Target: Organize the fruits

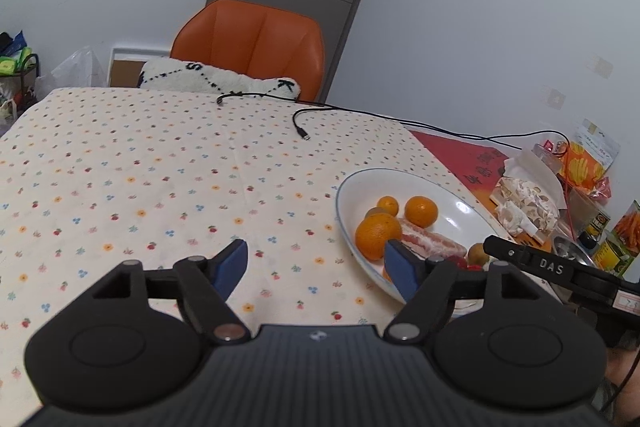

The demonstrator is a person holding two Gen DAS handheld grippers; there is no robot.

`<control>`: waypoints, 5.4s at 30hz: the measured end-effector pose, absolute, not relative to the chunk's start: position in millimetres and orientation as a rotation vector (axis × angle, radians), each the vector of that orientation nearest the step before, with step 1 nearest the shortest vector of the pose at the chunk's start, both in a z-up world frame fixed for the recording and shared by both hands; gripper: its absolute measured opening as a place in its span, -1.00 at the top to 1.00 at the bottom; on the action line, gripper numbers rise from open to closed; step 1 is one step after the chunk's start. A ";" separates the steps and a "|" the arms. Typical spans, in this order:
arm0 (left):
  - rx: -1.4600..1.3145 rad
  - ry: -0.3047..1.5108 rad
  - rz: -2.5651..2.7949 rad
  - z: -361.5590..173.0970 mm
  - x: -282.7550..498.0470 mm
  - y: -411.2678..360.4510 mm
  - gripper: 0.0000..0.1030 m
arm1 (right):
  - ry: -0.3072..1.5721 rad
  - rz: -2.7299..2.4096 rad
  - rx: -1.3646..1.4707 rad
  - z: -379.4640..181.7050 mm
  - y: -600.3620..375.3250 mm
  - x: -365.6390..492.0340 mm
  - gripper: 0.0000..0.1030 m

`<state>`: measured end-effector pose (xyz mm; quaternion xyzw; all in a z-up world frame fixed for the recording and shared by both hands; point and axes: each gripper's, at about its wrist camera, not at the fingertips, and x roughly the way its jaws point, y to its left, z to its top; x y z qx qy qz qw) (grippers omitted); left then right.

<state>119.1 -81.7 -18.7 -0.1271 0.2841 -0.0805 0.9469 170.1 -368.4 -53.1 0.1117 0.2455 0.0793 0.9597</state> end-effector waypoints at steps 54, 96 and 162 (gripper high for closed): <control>-0.187 0.529 0.030 18.0 25.2 -35.7 -0.87 | 0.443 0.268 0.203 -14.2 -310.9 77.7 -1.00; -0.125 0.488 0.090 42.4 -64.0 -13.4 -0.88 | 0.435 0.503 0.142 30.4 -282.8 -17.9 -1.00; -0.081 0.491 0.040 56.2 -83.9 -18.2 -0.88 | 0.447 0.527 0.085 42.7 -275.6 -32.4 -1.00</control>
